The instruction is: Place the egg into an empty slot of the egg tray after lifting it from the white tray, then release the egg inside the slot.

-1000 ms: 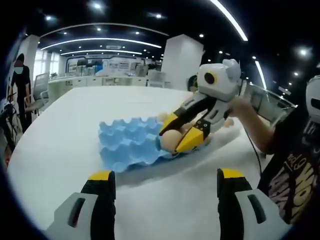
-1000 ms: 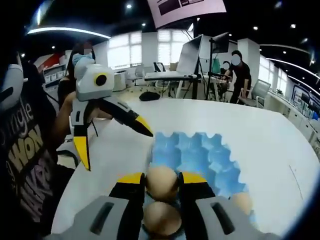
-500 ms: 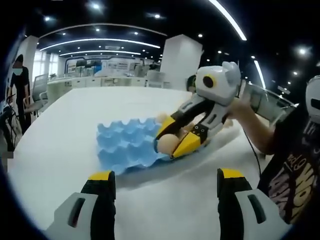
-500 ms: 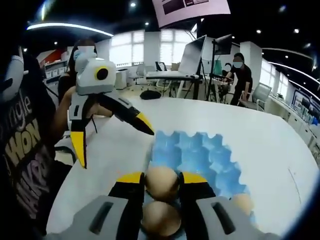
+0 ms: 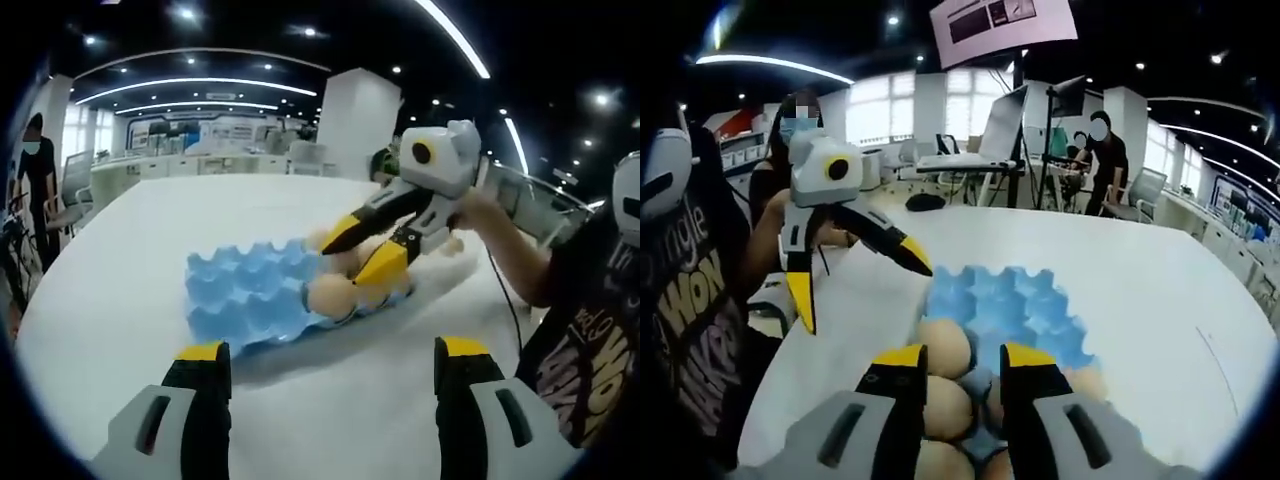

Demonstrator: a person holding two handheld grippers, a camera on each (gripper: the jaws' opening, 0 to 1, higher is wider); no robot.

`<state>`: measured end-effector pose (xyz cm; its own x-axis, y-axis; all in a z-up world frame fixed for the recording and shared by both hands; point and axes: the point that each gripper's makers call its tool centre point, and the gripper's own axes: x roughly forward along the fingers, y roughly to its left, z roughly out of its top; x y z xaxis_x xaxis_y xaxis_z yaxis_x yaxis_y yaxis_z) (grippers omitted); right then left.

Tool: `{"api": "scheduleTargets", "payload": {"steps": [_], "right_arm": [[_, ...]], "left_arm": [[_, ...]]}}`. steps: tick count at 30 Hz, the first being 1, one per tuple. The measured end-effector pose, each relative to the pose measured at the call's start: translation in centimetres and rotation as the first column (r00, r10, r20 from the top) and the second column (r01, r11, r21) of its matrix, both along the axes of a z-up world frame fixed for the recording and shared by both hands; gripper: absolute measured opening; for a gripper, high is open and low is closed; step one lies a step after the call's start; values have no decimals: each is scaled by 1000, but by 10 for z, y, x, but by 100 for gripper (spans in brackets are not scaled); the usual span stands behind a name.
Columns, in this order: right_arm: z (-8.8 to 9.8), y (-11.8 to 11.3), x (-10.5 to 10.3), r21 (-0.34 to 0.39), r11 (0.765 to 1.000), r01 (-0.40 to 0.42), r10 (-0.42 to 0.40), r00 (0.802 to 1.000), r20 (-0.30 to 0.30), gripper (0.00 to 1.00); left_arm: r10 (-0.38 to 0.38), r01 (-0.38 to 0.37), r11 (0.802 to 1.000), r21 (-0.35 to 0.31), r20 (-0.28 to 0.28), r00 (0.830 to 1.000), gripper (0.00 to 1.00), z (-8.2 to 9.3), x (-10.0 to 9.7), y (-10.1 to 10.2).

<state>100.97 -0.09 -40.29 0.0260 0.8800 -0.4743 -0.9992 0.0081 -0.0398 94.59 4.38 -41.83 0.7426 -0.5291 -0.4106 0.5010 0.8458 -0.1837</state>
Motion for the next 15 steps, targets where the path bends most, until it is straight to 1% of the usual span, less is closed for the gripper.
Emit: {"api": "scheduleTargets", "payload": {"steps": [8,15], "right_arm": [[5,-20,10,6,999,39,-39,999,3,29],[5,-38,19,1,997,77,-77,997,10,29]], "left_arm": [[-10,10,1000,2,0,1000,85,1,1,-5],[-17,17,1000,6,-1,1000,85,1,2,-8]]}}
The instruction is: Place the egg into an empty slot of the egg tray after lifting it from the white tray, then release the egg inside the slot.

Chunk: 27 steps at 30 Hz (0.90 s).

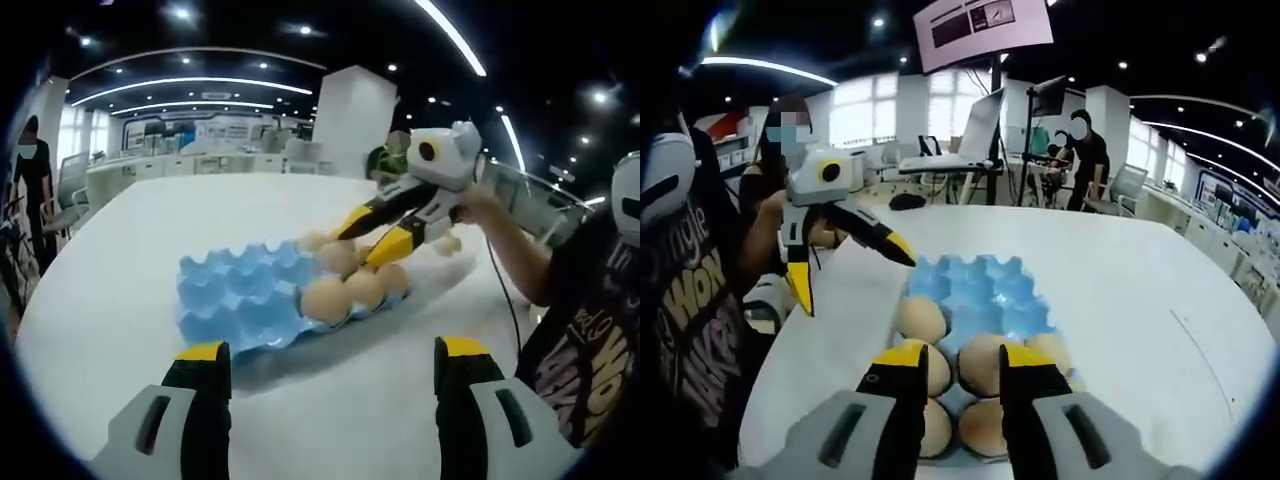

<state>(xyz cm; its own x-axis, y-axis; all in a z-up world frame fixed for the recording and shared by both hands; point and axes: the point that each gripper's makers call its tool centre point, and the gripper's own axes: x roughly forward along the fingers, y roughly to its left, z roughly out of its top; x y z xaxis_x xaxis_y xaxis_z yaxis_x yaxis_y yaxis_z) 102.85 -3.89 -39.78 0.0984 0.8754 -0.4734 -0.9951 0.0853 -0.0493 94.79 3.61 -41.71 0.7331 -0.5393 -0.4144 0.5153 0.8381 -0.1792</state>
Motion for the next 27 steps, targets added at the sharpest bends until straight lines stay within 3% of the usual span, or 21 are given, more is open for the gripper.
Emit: {"api": "scheduleTargets", "payload": {"steps": [27], "right_arm": [[8,-88,32,-15,984,177,-176,984,41,29]], "left_arm": [[-39,40,999,20,-7,999,85,0,6,-13]]}}
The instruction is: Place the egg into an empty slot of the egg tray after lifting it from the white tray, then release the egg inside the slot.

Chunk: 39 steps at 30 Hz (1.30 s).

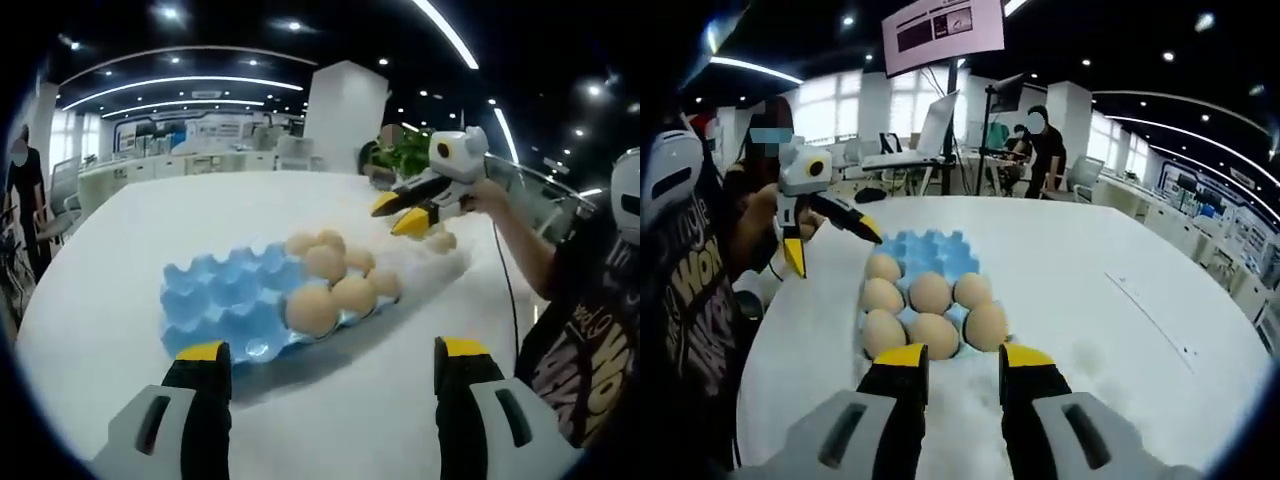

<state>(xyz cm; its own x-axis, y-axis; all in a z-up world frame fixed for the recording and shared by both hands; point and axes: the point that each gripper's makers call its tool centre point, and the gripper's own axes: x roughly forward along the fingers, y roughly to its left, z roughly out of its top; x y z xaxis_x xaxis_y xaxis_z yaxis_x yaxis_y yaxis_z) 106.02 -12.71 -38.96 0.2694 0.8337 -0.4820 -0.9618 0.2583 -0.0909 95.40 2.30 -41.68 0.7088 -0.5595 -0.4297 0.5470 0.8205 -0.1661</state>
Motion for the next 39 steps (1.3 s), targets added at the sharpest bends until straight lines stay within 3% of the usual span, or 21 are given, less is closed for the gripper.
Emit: {"api": "scheduleTargets", "payload": {"steps": [12,20,39], "right_arm": [[-7,-37,5,-52,998,37,-37,999,0,28],[-10,-46,7,-62,997,41,-41,999,-7,27],[-35,-97,22,-185,983,24,-35,998,-57,26]], "left_arm": [[-9,9,1000,7,0,1000,85,0,0,-1],[-11,11,1000,5,-1,1000,85,0,0,-3],[-8,8,1000,4,-2,1000,85,-1,-4,-1]]}}
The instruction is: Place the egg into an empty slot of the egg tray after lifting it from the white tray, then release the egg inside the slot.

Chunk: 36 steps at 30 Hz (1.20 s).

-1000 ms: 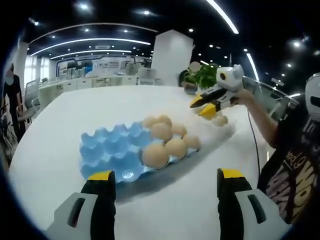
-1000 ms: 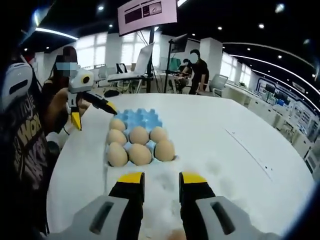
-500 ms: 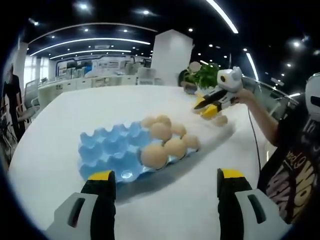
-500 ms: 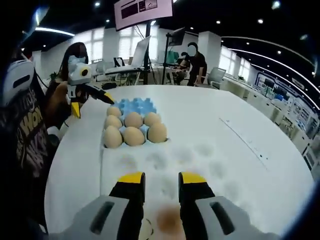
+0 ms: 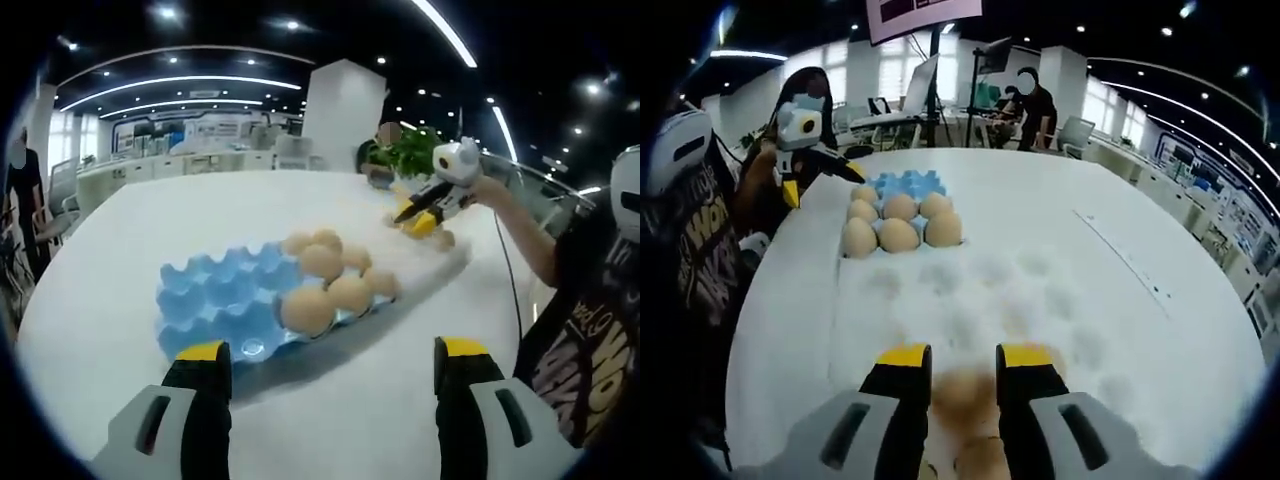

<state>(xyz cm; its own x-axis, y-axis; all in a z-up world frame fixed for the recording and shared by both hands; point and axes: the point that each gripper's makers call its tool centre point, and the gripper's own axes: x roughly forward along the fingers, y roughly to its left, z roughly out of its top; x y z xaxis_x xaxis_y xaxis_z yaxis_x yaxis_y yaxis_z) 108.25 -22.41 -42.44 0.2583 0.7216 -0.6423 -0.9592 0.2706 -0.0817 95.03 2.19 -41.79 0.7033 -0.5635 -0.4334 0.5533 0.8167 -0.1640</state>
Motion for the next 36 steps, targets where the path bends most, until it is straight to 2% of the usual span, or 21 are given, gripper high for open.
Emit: {"api": "scheduleTargets", "payload": {"steps": [5,13,18,26,28,36], "right_arm": [[-6,-7,-3,-12,1000,-19,18,999,-42,26],[-9,-12,-5,-26,999,-37,35,997,-63,27],[-11,-19,-8,-92,995,-49,41,996,-84,27],[-14,-19,-7,-157,987,-38,19,993,-116,27],[-16,-19,-7,-222,975,-25,-4,992,-129,27],[-20,-14,-14,-342,939,-49,-11,985,-172,27]], "left_arm": [[3,-3,1000,-2,0,1000,85,0,0,1],[2,-2,1000,2,-1,1000,85,0,0,1],[3,-3,1000,1,1,1000,85,0,0,1],[0,0,1000,-1,2,1000,85,0,3,-1],[1,-1,1000,-2,4,1000,85,-1,4,-2],[-7,7,1000,-4,8,1000,85,-1,5,-5]]}}
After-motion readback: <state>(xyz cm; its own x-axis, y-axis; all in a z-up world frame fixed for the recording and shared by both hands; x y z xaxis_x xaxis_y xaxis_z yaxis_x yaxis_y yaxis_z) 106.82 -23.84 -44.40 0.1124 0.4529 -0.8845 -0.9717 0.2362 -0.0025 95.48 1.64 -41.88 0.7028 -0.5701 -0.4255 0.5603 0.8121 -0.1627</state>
